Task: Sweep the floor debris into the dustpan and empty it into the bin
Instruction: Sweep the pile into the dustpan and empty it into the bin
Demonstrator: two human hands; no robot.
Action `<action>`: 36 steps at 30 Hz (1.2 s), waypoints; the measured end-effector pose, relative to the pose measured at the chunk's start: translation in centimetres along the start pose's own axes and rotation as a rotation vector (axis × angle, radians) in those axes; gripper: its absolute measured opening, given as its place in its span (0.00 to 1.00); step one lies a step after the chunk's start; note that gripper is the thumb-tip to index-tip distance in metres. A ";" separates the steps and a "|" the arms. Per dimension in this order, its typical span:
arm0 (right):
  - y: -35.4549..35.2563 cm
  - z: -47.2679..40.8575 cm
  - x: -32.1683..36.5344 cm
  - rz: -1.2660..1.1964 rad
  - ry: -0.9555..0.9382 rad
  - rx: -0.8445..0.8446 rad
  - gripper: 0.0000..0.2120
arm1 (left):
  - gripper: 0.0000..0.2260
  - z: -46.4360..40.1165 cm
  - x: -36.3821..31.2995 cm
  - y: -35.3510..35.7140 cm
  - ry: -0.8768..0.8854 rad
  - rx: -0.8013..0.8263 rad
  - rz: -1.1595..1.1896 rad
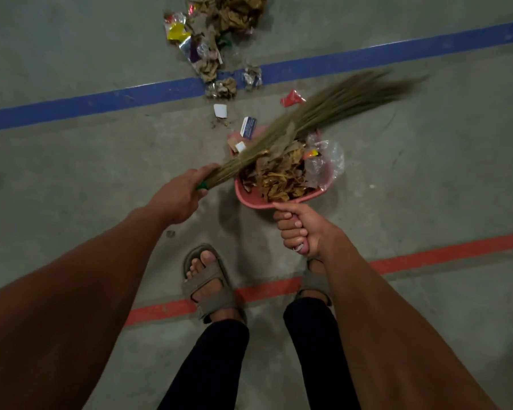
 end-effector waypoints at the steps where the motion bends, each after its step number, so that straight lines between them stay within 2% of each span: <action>1: 0.1 0.2 0.1 0.019 -0.009 -0.001 0.19 | 0.30 0.5 -0.3 0.1 0.002 -0.011 0.002; 9: 1.6 4.8 1.1 0.098 -0.093 -0.027 0.21 | 0.33 5.3 -6.3 -1.6 0.080 -0.163 -0.183; 18: 3.0 16.0 2.8 0.067 -0.221 0.003 0.22 | 0.36 10.0 -17.7 -5.8 0.219 -0.237 -0.336; 24: 3.4 26.3 3.9 0.024 -0.272 0.023 0.20 | 0.44 14.1 -26.3 -7.8 0.345 -0.238 -0.522; 36: 2.4 40.0 0.2 -0.039 -0.453 0.009 0.23 | 0.43 21.3 -38.0 -8.1 0.496 -0.167 -0.587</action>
Point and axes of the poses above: each hand's wrist, its own z-axis away from the middle knuckle, its own y-axis out of the palm, x = y × z, the point moved 2 cm from there along -z, towards the middle knuckle, and after that the axes turned 8 degrees about -y, right-handed, at the moved point
